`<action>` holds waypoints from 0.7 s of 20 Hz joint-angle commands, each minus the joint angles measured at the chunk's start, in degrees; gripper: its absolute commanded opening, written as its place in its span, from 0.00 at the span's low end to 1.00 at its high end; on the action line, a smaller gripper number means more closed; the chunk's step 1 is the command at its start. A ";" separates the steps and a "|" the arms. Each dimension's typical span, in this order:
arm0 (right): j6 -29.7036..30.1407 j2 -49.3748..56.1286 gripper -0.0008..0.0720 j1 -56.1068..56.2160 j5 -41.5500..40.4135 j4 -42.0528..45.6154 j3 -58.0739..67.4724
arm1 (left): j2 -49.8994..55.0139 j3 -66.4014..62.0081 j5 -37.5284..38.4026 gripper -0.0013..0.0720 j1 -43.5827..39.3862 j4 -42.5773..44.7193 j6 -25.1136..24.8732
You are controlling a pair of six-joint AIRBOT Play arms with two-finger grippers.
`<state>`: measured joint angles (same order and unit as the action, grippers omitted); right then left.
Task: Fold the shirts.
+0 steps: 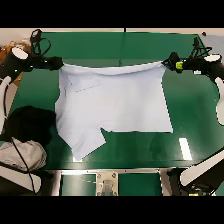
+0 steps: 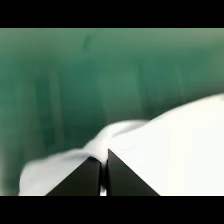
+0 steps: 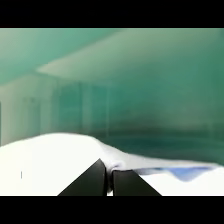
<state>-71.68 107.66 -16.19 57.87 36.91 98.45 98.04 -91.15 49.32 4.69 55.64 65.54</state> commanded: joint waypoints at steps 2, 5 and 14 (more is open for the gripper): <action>-2.14 -0.02 0.03 -2.01 16.31 8.41 -0.31 | 0.20 -0.20 17.09 0.05 0.07 10.27 1.99; -4.87 -0.02 0.03 -2.97 20.98 16.79 -3.08 | 0.20 0.26 23.85 0.05 0.04 13.73 1.99; -4.83 0.04 0.04 -3.63 20.87 18.27 -8.76 | 0.20 7.43 23.82 0.05 0.04 15.47 3.04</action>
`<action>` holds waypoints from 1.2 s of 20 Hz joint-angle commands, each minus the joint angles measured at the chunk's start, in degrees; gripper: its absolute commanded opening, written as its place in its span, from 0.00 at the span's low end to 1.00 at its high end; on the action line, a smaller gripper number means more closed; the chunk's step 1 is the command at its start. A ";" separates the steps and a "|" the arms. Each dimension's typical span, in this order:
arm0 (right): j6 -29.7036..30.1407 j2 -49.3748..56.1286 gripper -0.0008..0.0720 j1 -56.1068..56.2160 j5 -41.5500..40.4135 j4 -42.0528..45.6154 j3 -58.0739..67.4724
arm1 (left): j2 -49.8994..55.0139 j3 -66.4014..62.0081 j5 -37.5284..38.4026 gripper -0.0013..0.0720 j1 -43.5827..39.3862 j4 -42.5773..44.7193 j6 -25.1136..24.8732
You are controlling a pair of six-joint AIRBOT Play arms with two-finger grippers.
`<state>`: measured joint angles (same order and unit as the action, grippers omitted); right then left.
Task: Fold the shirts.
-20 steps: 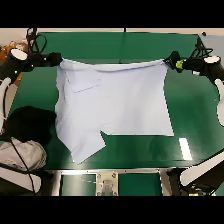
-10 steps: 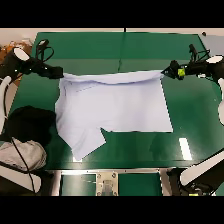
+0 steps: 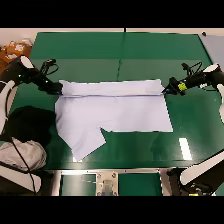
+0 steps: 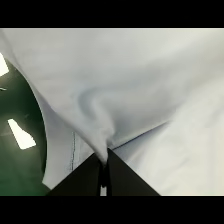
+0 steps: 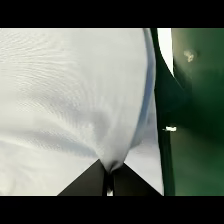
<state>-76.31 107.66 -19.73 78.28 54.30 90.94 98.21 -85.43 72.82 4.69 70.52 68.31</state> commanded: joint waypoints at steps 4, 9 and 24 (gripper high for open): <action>-0.22 0.02 0.46 -0.11 1.64 0.87 -1.73 | 0.02 1.75 0.11 0.32 0.04 -2.01 0.63; -2.47 -0.11 0.36 -2.16 10.75 1.31 1.03 | -0.04 -1.22 8.22 0.98 0.07 -0.50 3.06; -3.13 -36.52 0.04 -8.83 -1.62 -1.03 -37.33 | -31.63 19.93 12.79 0.05 0.04 6.97 14.95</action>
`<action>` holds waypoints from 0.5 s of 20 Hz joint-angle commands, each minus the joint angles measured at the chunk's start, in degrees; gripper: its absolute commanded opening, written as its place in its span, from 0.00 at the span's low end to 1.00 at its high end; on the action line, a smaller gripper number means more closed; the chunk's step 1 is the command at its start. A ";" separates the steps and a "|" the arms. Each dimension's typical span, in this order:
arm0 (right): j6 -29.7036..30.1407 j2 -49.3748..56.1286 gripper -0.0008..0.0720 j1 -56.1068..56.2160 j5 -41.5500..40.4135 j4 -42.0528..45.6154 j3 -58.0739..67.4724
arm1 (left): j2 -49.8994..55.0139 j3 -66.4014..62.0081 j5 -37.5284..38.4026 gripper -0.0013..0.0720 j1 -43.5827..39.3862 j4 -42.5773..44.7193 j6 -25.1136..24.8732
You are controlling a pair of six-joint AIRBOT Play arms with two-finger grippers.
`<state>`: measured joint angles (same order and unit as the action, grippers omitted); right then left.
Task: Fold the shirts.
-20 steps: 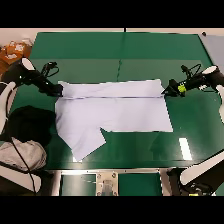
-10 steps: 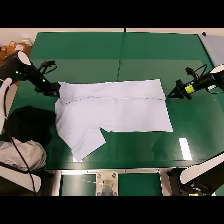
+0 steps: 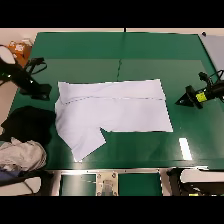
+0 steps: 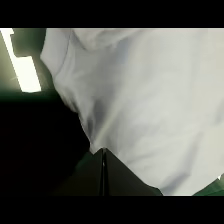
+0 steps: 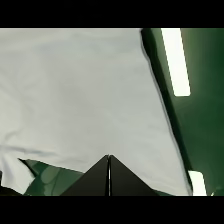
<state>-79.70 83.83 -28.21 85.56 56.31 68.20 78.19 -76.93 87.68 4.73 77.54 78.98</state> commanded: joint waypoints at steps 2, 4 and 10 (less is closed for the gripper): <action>0.87 -23.85 0.04 -0.33 -14.99 -6.91 -27.17 | -23.58 23.26 -6.27 0.05 0.00 -3.30 8.98; 0.85 -31.82 0.04 -0.33 -19.04 -9.25 -36.76 | -34.47 33.51 -12.20 0.05 0.00 -6.78 14.86; 0.85 -34.64 0.22 -0.33 -23.89 -10.78 -49.55 | -48.00 55.08 -14.45 0.96 -0.04 -19.71 22.05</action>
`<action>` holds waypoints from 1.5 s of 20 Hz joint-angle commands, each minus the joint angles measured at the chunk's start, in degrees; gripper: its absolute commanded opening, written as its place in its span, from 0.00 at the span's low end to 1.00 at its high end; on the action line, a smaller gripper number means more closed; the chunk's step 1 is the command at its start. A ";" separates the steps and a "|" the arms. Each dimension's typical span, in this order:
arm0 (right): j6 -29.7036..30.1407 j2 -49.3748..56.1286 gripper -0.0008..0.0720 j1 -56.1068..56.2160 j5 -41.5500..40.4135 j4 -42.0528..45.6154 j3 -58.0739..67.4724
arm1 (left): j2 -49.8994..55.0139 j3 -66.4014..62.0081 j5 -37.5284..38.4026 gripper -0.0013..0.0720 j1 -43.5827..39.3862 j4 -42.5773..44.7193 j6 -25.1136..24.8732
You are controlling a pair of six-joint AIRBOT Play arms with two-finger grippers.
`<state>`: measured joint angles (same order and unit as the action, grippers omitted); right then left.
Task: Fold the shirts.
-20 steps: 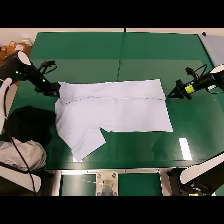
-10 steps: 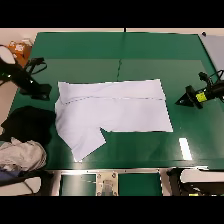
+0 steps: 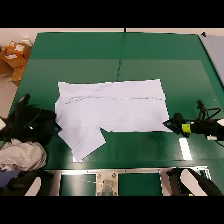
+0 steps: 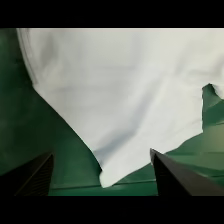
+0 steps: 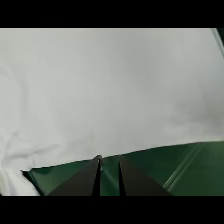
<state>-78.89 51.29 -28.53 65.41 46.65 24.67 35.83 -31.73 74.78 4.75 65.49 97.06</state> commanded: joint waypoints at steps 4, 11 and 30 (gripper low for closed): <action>0.92 -2.10 0.60 0.00 -6.21 -1.05 -6.56 | -5.64 20.48 -4.59 0.96 -5.44 -11.93 6.49; 1.16 -2.10 0.60 0.00 -8.35 -1.05 -6.56 | -5.46 25.49 -27.26 0.96 -13.53 -15.87 12.61; -2.99 -1.44 0.60 0.02 -17.79 -8.04 -14.43 | -5.46 22.60 -17.49 0.59 -13.51 -16.57 8.39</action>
<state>-81.56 49.65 -28.56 51.83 41.23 11.64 30.41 -7.27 55.64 -8.75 44.84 105.51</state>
